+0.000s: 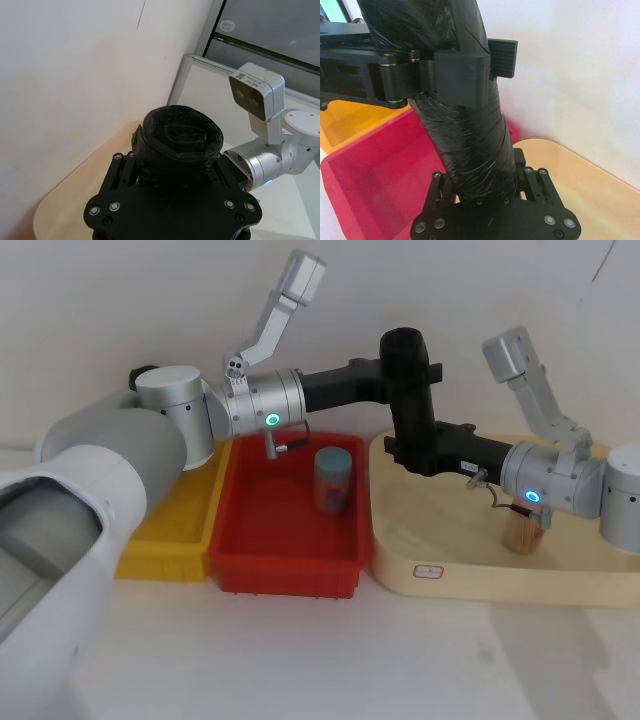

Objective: Pick up the garbage bag with the one hand and transfer it to the other hand.

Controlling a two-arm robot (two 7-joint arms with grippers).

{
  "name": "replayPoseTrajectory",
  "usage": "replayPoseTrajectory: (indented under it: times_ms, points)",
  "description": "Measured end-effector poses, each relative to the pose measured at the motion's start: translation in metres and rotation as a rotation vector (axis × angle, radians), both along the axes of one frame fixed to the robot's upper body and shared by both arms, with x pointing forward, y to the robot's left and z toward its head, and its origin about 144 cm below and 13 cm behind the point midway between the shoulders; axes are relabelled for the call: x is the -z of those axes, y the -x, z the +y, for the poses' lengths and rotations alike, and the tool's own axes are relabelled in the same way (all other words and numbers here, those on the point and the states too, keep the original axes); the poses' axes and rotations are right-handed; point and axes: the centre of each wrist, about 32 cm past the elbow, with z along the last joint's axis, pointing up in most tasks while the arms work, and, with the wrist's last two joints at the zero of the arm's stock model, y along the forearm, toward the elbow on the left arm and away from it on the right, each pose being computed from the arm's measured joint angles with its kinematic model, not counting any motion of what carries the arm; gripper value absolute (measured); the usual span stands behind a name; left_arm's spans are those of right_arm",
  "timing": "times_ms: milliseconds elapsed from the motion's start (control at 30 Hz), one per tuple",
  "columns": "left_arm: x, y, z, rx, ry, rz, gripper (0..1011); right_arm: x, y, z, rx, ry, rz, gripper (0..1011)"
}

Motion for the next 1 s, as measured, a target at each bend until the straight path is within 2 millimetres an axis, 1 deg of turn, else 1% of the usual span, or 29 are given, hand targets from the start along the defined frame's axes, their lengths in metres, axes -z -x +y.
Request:
replayPoseTrajectory:
  times_ms: [67, 133, 167, 200, 233, 300, 467, 700, 733, 1000]
  points:
    - [0.000, 0.000, 0.000, 0.000, 0.000, 0.000, 466, 0.000, 0.000, 0.000, 0.000, 0.000, 0.000, 561]
    - [0.000, 0.000, 0.000, 0.000, 0.000, 0.000, 513, 0.000, 0.000, 0.000, 0.000, 0.000, 0.000, 561]
    - [0.000, 0.000, 0.000, 0.001, 0.000, 0.000, 567, 0.000, 0.000, 0.000, 0.000, 0.000, 0.000, 561]
    - [0.000, 0.000, 0.000, 0.001, 0.000, 0.000, 577, 0.000, 0.000, 0.000, 0.001, 0.000, 0.000, 561]
    - [0.000, 0.000, 0.000, 0.001, 0.000, 0.000, 621, 0.000, 0.000, 0.000, 0.001, 0.001, 0.000, 561]
    - [0.000, 0.000, 0.000, 0.001, 0.000, 0.000, 657, 0.000, 0.000, 0.000, 0.000, 0.000, 0.000, 561]
    - [0.000, 0.000, 0.000, 0.001, 0.000, 0.000, 825, 0.000, 0.000, 0.000, 0.001, 0.001, 0.000, 560]
    - [0.000, 0.000, 0.000, 0.001, 0.000, 0.000, 989, 0.002, -0.001, -0.004, 0.026, -0.023, 0.015, 560]
    - [0.000, 0.000, 0.000, 0.001, 0.000, 0.000, 1001, 0.002, -0.002, -0.005, 0.031, -0.027, 0.018, 560]
    - [0.000, 0.000, 0.000, 0.000, 0.000, 0.000, 1001, 0.008, -0.006, -0.020, 0.115, -0.105, 0.061, 560]
